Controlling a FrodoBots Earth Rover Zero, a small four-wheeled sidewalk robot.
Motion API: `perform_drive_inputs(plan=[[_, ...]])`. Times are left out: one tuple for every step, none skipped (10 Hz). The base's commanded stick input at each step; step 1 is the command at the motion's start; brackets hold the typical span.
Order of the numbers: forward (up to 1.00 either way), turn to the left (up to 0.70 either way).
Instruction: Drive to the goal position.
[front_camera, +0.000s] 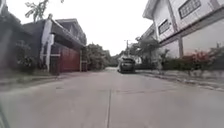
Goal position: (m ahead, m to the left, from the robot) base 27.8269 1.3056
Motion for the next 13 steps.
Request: perform_drive_inputs(plan=[[0.7, 0.0], [0.7, 0.0], [0.7, 0.0], [0.7, 0.0], [0.7, 0.0], [0.7, 0.0], [0.7, 0.0], [0.7, 0.0], [0.7, 0.0], [0.7, 0.0], [0.7, 0.0], [0.7, -0.1], [0.7, -0.29]])
